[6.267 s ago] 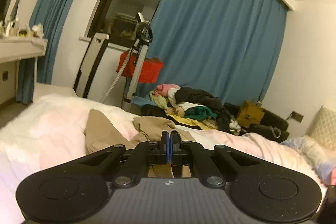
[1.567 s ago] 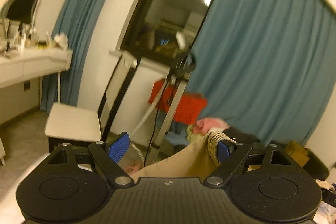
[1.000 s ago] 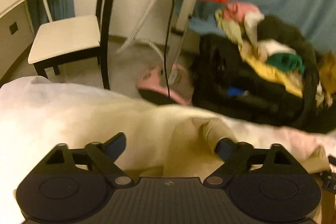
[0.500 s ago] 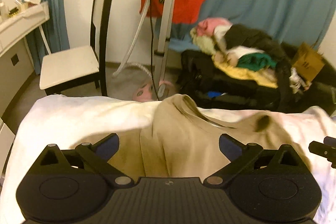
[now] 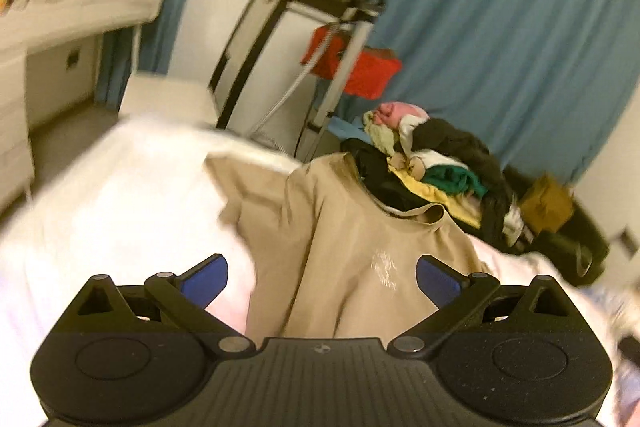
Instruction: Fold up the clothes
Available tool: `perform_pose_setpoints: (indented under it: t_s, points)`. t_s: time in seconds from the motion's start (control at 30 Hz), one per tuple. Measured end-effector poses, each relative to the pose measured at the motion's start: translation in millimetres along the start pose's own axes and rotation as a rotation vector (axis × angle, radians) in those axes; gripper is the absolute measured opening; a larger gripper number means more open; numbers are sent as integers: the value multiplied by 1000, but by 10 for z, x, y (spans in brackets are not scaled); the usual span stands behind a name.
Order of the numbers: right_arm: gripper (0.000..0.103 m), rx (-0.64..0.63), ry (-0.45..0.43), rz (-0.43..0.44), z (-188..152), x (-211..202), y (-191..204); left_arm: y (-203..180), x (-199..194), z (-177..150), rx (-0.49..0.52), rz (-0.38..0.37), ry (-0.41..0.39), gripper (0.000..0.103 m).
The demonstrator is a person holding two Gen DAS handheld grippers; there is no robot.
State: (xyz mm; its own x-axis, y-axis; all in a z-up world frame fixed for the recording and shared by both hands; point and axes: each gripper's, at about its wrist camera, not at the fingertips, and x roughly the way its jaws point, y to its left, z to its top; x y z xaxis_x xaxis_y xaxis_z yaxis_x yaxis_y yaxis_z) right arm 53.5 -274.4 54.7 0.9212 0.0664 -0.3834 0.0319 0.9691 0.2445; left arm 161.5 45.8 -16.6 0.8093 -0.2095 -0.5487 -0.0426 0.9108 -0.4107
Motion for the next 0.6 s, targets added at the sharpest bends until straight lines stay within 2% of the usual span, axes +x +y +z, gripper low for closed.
perform_pose_setpoints:
  t_s: [0.1, 0.23, 0.3, 0.43, 0.6]
  points:
    - [88, 68, -7, 11, -252, -181, -53, 333, 31, -135, -130, -21, 9, 98]
    - [88, 131, 14, 27, -470, -130, -139, 736, 176, -255, -289, -51, 6, 96]
    - [88, 158, 15, 31, -570, -57, -193, 881, 347, -269, -350, -74, 1, 91]
    - [88, 203, 54, 33, -761, 276, -361, 1040, 814, -273, -458, -113, -26, 84]
    - [88, 255, 116, 27, -923, 756, -540, 1153, 1498, -131, -540, -162, -41, 84]
